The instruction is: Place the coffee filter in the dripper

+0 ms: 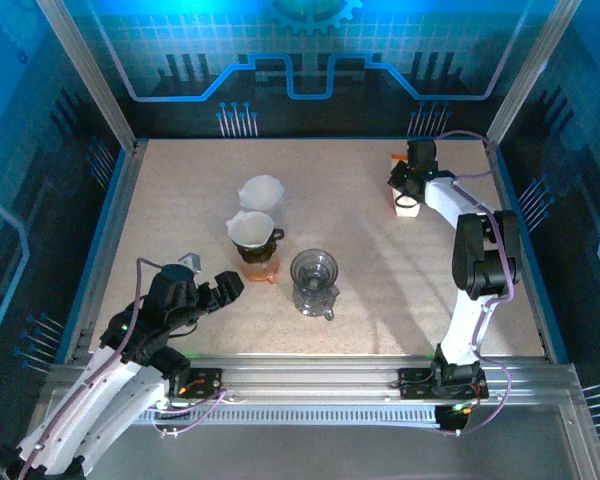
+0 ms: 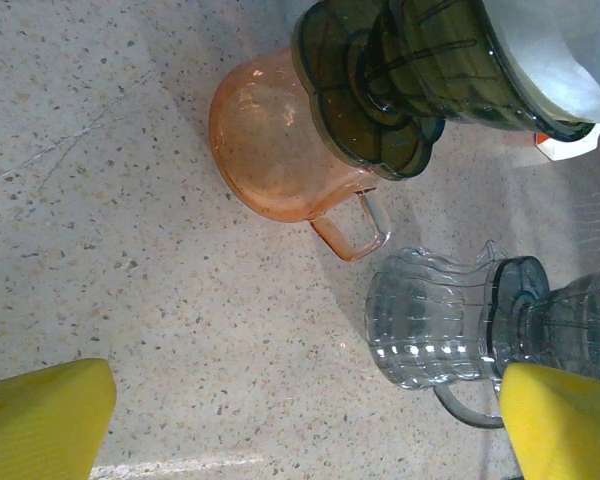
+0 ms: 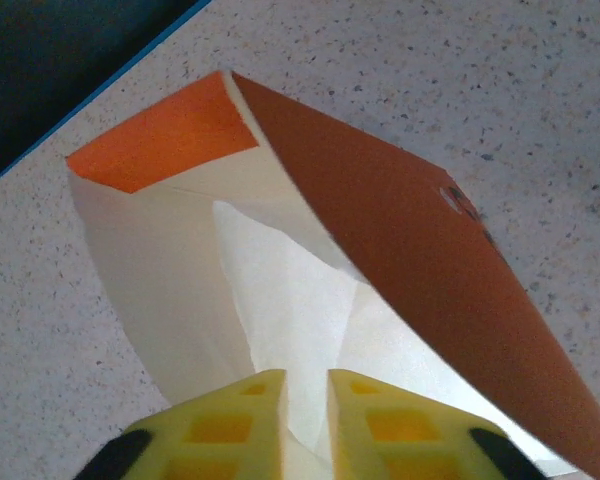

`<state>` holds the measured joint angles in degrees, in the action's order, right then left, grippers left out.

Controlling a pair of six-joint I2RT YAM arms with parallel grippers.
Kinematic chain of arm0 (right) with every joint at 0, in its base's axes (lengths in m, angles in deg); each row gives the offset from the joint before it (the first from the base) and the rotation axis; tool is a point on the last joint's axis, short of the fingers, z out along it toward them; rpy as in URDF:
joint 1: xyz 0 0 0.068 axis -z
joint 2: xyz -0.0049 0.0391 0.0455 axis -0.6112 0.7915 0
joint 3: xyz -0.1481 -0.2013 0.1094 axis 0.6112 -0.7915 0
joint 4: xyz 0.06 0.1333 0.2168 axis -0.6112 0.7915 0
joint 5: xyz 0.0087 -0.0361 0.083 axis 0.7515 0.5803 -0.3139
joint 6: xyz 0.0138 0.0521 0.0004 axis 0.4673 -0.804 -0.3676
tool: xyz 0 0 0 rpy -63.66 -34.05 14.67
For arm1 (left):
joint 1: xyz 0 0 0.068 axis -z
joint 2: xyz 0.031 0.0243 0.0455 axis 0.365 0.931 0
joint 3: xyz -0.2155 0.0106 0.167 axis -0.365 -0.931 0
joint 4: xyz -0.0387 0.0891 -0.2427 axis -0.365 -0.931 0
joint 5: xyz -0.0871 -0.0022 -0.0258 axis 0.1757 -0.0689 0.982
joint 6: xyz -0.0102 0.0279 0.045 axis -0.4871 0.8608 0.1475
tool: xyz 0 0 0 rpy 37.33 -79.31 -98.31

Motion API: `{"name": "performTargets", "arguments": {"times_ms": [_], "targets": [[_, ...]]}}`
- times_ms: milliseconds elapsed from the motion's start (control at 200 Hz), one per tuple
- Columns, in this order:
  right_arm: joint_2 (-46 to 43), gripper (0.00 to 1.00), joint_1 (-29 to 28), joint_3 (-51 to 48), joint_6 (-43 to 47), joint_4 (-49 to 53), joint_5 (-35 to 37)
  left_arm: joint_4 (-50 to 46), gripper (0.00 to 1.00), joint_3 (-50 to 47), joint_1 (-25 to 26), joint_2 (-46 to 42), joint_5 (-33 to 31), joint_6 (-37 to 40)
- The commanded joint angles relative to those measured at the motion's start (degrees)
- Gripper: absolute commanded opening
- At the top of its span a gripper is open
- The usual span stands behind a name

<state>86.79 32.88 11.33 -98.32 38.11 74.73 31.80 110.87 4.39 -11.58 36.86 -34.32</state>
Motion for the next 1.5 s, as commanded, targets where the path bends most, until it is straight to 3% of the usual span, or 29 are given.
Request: {"name": "performTargets", "arguments": {"times_ms": [0,345,540,690,806,1166,1361,1496], "targets": [[0.7,0.11,0.8,1.8,0.7,-0.7,1.4,1.0,0.99,-0.8,-0.5,0.2,0.4,0.1],[-6.1,0.00,0.8,-1.7,5.6,-2.0,1.1,1.4,0.99,-1.0,-0.6,0.2,0.6,-0.1],[-9.3,0.21,0.9,-2.9,11.7,1.9,3.1,1.6,0.99,-1.4,-0.6,0.3,0.9,-0.2],[-9.0,0.27,1.0,-0.7,16.5,9.5,6.2,1.6,0.99,-1.6,-0.6,0.3,1.0,-0.2],[-9.9,0.33,1.5,-3.6,17.9,9.0,8.4,2.1,0.99,-2.0,-0.6,0.3,1.0,-0.3],[-3.5,0.49,5.1,-1.2,24.6,5.7,3.2,2.3,0.99,-3.0,-0.6,0.2,1.3,-1.0],[-0.7,0.49,5.3,0.8,27.4,3.7,-1.1,2.6,0.99,-3.3,-0.6,0.5,1.2,-1.6],[0.8,0.34,5.0,2.3,28.0,4.0,-1.8,3.2,0.99,-3.4,-0.6,1.6,1.2,-1.9]]}}
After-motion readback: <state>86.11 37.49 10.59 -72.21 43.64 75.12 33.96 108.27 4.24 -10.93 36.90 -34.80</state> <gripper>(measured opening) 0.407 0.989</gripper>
